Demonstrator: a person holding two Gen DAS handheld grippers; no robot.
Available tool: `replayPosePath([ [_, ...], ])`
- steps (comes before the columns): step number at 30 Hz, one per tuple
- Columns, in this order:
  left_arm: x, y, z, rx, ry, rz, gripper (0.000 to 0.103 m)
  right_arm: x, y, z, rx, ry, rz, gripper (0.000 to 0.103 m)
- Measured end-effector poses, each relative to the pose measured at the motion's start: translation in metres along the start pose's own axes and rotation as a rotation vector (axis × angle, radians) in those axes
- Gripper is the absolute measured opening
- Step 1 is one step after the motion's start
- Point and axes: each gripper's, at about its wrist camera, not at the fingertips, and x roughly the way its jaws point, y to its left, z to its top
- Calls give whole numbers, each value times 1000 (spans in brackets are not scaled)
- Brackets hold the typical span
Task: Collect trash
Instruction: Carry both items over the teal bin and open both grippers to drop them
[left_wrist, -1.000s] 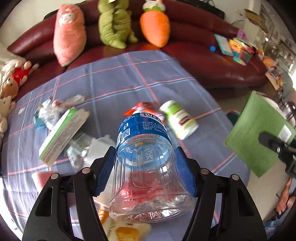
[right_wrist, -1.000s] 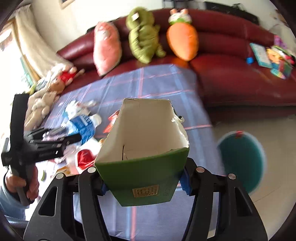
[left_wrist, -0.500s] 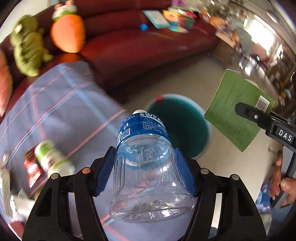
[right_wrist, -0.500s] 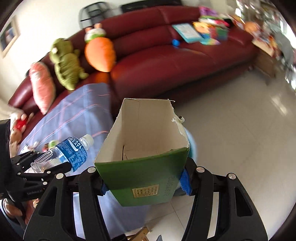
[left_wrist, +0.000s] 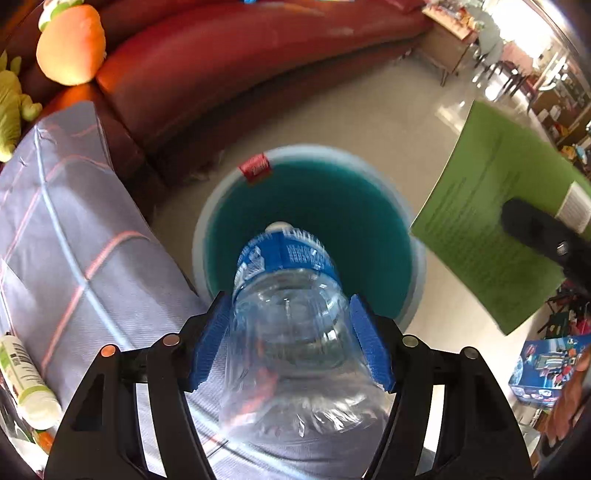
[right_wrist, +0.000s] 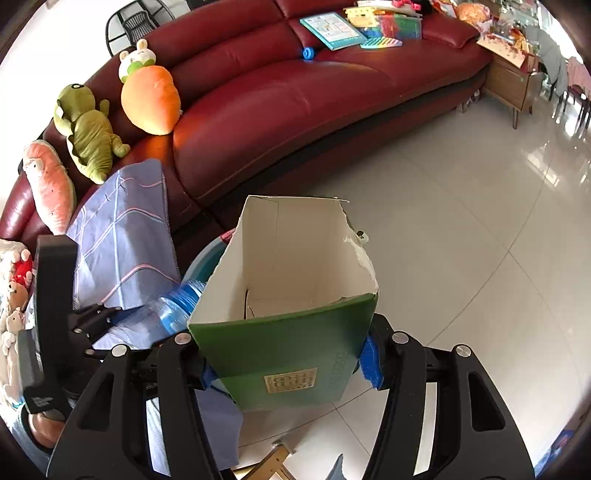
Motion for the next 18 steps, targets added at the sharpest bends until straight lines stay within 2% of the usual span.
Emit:
replayPosePath([
  [4, 8, 0, -4, -1, 13, 5, 73, 8, -3, 1, -4, 21, 0, 56],
  [11, 0, 13, -13, -36, 7, -4, 74, 15, 3, 2, -16, 34, 18, 56],
  [13, -4, 20, -16, -57, 1, -8, 77, 18, 6, 2, -21, 41, 23, 56],
  [15, -12, 27, -20, -76, -19, -18, 82, 20, 7, 3, -27, 49, 25, 56],
  [18, -25, 35, -27, -92, -61, -17, 85, 24, 12, 4, -36, 62, 36, 56],
])
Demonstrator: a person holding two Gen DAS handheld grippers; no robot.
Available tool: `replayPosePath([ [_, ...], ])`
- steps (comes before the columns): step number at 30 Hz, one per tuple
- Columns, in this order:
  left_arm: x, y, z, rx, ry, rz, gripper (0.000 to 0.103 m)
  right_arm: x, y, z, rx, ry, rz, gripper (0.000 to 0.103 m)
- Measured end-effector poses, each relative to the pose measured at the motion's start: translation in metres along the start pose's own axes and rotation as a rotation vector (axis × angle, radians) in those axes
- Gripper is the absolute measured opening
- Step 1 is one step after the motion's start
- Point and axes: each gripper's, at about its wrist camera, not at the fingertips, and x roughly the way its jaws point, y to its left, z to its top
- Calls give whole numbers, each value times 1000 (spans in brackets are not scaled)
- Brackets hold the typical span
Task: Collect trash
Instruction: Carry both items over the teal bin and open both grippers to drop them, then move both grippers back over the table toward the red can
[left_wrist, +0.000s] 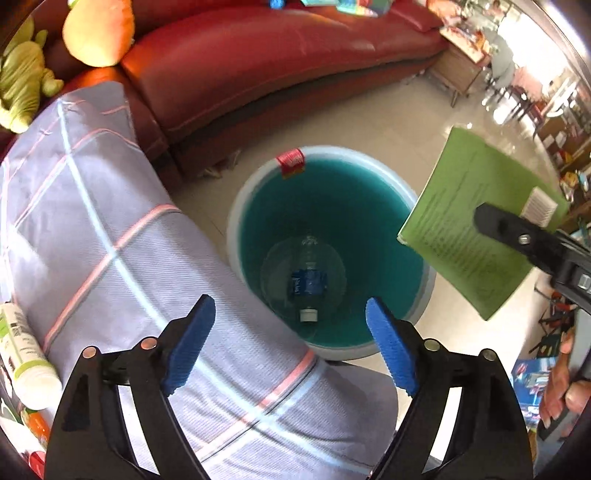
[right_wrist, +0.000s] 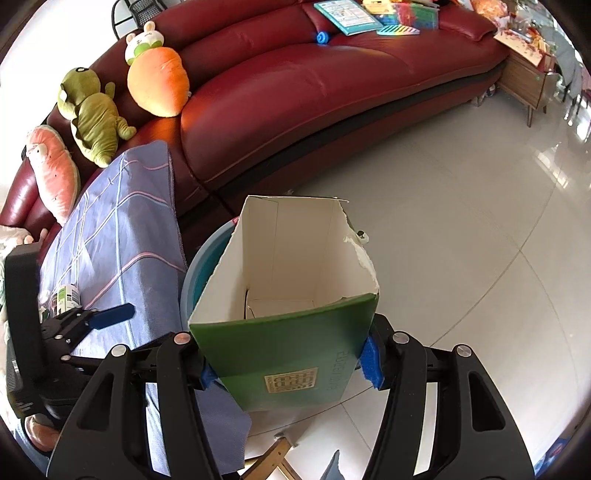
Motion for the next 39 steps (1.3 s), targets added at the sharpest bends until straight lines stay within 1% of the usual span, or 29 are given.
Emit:
replayPosePath([
  [2, -10, 6, -3, -10, -29, -4, 89, 4, 6, 1, -9, 10, 7, 57],
  [4, -22, 15, -8, -26, -63, -1, 94, 11, 15, 3, -25, 27, 24, 59],
  [5, -27, 19, -11, -35, -78, 0, 95, 14, 19, 3, -30, 33, 29, 62],
  [7, -37, 28, -17, -57, -103, -3, 96, 21, 30, 4, -56, 50, 31, 63],
  [9, -43, 36, -23, -73, -113, 0, 97, 26, 37, 6, -69, 56, 25, 65],
  [10, -45, 41, -26, -84, -113, 4, 97, 29, 41, 8, -75, 61, 25, 72],
  [11, -47, 45, -29, -92, -113, 7, 98, 31, 43, 9, -76, 63, 23, 75],
  [16, -56, 65, -41, -135, -121, 15, 98, 37, 54, 9, -87, 78, -4, 75],
  [19, -62, 73, -47, -148, -130, 11, 98, 38, 60, 4, -89, 90, -20, 81],
  [23, -66, 80, -57, -155, -141, 4, 98, 32, 65, -2, -89, 101, -41, 81],
  [26, -73, 87, -67, -165, -147, -2, 98, 20, 73, -8, -101, 92, -60, 81],
  [30, -85, 98, -83, -183, -164, 3, 98, 7, 89, -15, -133, 77, -64, 81],
  [35, -105, 119, -109, -206, -182, 22, 98, -6, 121, -29, -181, 69, -42, 81],
  [39, -122, 139, -132, -227, -199, 41, 98, -15, 155, -44, -235, 66, -21, 81],
])
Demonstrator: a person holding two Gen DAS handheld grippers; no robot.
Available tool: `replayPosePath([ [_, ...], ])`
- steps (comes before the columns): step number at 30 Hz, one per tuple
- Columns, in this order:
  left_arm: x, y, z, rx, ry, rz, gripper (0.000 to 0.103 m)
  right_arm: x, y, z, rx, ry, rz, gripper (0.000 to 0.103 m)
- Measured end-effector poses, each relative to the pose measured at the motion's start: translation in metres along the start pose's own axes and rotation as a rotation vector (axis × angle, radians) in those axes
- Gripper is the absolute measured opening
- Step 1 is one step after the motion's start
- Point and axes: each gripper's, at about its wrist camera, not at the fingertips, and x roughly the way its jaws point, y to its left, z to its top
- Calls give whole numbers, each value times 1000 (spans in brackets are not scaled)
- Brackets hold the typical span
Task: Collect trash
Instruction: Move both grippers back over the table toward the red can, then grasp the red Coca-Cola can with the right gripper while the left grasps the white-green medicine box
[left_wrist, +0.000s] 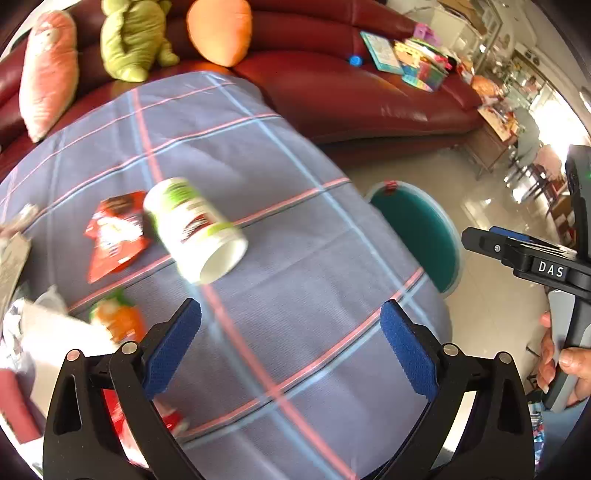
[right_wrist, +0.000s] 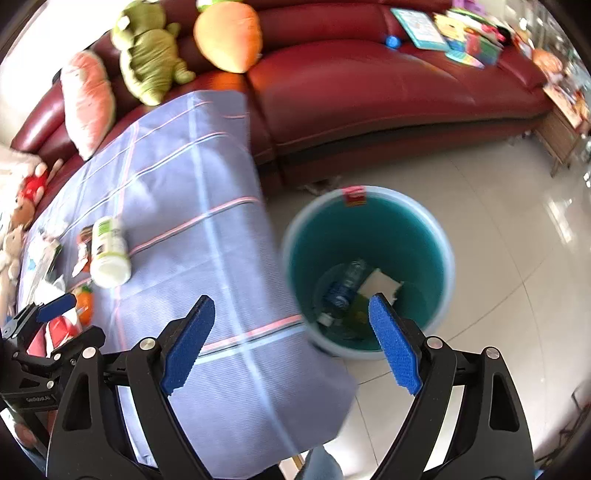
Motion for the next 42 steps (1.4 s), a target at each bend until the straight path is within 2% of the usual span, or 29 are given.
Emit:
replayPosePath([
  [15, -75, 128, -63, -131, -71, 133, 98, -7, 146, -17, -259, 72, 98, 82],
  [22, -95, 186, -98, -200, -76, 175, 98, 13, 237, -40, -448, 192, 183, 82],
  [27, -105, 211, -116, -220, -77, 201, 98, 35, 289, -56, -587, 270, 191, 82],
  [36, -121, 249, -126, -267, -94, 228, 98, 66, 335, -66, -704, 360, 216, 81],
  [42, -120, 259, -124, -279, -86, 226, 98, 82, 342, -70, -714, 404, 217, 78],
])
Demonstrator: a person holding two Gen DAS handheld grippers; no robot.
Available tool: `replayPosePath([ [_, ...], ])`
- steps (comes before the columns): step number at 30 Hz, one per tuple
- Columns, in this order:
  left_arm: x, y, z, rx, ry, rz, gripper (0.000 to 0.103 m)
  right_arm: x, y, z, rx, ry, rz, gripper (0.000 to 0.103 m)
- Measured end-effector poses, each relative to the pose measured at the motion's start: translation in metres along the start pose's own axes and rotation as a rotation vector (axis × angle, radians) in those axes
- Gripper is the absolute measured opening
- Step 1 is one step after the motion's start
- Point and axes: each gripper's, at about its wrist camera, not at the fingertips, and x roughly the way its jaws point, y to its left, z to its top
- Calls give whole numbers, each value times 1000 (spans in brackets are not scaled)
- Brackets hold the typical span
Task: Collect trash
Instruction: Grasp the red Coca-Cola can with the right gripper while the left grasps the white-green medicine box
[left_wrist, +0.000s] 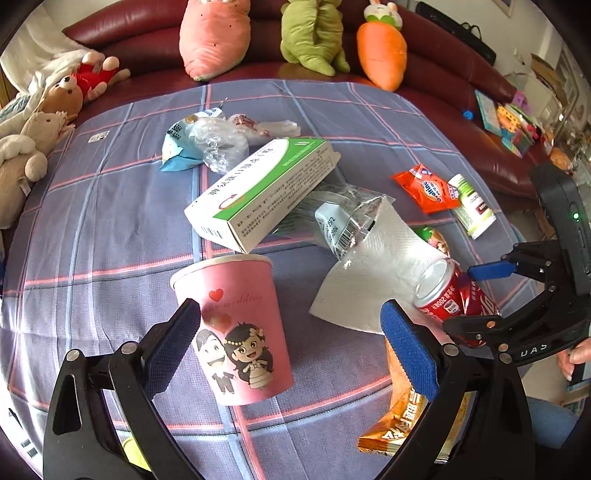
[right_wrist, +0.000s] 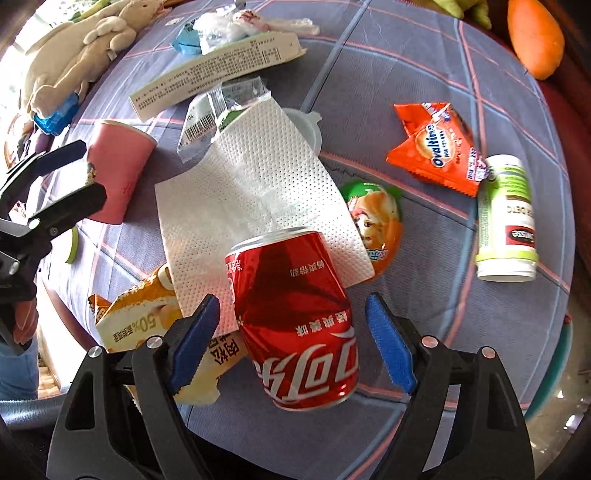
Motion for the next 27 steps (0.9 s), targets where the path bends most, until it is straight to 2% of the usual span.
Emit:
replayPosePath([
  [2, 3, 2, 4, 2, 3, 6, 98, 4, 1, 0, 1, 11, 9, 72],
  [3, 4, 4, 6, 3, 5, 9, 98, 6, 1, 0, 3, 20, 11, 61],
  [8, 11, 13, 24, 30, 9, 49, 98, -7, -1, -2, 29, -17, 28, 61],
  [14, 27, 21, 56, 81, 20, 133, 98, -39, -19, 17, 96, -102, 27, 61],
  [18, 47, 12, 68, 171, 74, 187, 94, -43, -32, 28, 131, -123, 33, 61],
  [25, 74, 2, 66, 322, 158, 267, 94, -45, -54, 43, 185, -143, 62, 62],
  [26, 77, 1, 67, 329, 164, 280, 92, -44, -56, 44, 190, -142, 64, 62],
  [27, 81, 1, 69, 333, 168, 287, 86, -42, -57, 44, 196, -141, 66, 62],
])
